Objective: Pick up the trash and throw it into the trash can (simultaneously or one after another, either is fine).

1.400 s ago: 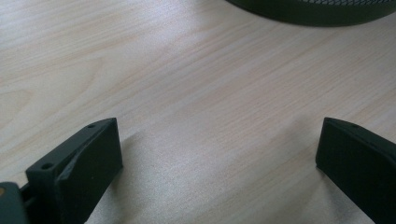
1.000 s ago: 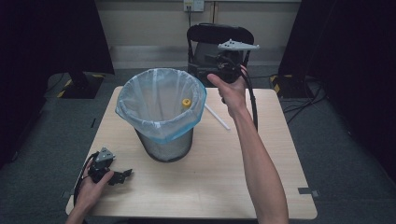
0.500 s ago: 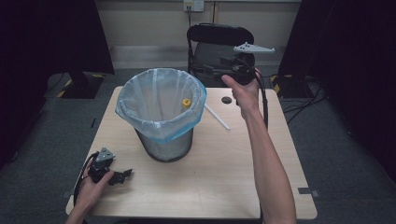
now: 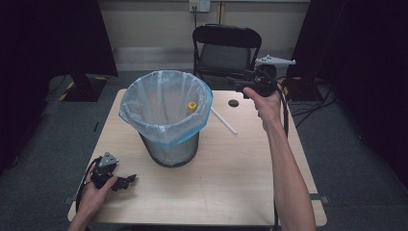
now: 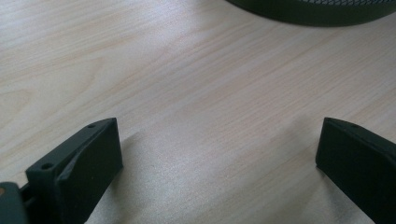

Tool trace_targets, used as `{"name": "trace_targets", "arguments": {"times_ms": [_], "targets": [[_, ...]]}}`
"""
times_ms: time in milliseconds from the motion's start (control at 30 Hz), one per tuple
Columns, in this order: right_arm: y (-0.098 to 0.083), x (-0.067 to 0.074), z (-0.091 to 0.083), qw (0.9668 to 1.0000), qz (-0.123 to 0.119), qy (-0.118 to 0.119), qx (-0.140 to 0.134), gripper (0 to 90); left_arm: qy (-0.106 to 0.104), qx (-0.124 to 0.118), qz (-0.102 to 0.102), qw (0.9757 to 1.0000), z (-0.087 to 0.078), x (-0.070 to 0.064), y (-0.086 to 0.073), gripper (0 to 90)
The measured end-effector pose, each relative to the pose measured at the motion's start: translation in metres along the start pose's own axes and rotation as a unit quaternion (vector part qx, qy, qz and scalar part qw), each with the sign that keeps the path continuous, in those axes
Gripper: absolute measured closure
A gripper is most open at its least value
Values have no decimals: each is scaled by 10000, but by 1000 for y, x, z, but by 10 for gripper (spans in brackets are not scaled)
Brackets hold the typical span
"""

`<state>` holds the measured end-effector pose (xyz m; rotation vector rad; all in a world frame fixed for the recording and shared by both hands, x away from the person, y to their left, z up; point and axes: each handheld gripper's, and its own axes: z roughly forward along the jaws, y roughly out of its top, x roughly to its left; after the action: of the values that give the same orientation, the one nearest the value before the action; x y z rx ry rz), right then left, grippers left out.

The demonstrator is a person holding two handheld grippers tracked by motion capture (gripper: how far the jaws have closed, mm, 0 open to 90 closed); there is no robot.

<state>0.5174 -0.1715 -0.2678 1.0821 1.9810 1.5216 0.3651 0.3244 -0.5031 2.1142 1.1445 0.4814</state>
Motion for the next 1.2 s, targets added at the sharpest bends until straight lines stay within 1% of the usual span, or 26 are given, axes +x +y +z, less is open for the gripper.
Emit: {"name": "trace_targets", "arguments": {"times_ms": [133, 167, 200, 267, 333, 367, 500, 533, 567, 633, 700, 767, 833, 900, 933, 1000, 1033, 1067, 1100, 1167, 1200], "targets": [[-9, -4, 0, 9999, -9, -133, 80, 185, 0, -2, -2, 10000, 0, 0, 0, 0], [-12, -5, 0, 9997, 10, -225, 59, 160, 0, -2, -3, 10000, 0, 0, 0, 0], [-16, -6, 1, 9993, 47, -364, 46, 156, -5, -2, -2, 10000, 0, 0, 0, 0], [-21, -8, 2, 9996, 94, -244, 87, 177, 1, -3, -3, 10000, 0, 0, 0, 0], [-27, -8, 5, 9994, 39, -301, 142, 193, -4, 1, 2, 10000, 0, 0, 0, 0], [-30, -8, 6, 9995, 63, -233, 188, 199, 0, -3, -1, 10000, 0, 0, 0, 0], [-41, -10, 11, 9992, 64, -185, 357, 228, 0, -3, -1, 10000, 0, 0, 0, 0], [-43, -11, 12, 9991, 50, -174, 374, 249, -1, 0, 2, 10000, 0, 0, 0, 0], [-46, -12, 13, 9991, 30, -91, 416, 266, -1, -3, -2, 10000, 0, 0, 0, 0], [-50, -14, 15, 9987, 64, -81, 506, 264, 0, 0, 1, 10000, 0, 0, 0, 0], [-55, -16, 16, 9985, 71, 17, 550, 295, -1, 0, 2, 10000, 0, 0, 0, 0], [-64, -18, 20, 9983, 73, -30, 581, 298, 0, -3, -2, 10000, 0, 0, 0, 0], [-74, -22, 25, 9969, 148, -21, 766, 297, 1, -1, -1, 10000, 0, 0, 0, 0], [-88, -26, 32, 9955, 200, 25, 927, 298, 0, -2, -1, 10000, 0, 0, 0, 0], [-92, -28, 34, 9949, 231, 49, 980, 303, 0, 0, 2, 10000, 0, 0, 0, 0], [-102, -30, 39, 9936, 258, -1, 1104, 333, -1, -3, -2, 10000, 0, 0, 0, 0], [-107, -32, 43, 9927, 277, 19, 1172, 334, 0, -2, 0, 10000, 0, 0, 0, 0], [-110, -33, 45, 9921, 288, -12, 1220, 343, 0, -3, -2, 10000, 0, 0, 0, 0], [-115, -34, 48, 9912, 274, -38, 1295, 366, 0, -3, -2, 10000, 0, 0, 0, 0], [-123, -36, 52, 9904, 247, -24, 1361, 427, -1, -1, 2, 10000, 0, 0, 0, 0], [-126, -37, 54, 9900, 273, 16, 1382, 464, 1, -4, -3, 10000, 0, 0, 0, 0]]}}
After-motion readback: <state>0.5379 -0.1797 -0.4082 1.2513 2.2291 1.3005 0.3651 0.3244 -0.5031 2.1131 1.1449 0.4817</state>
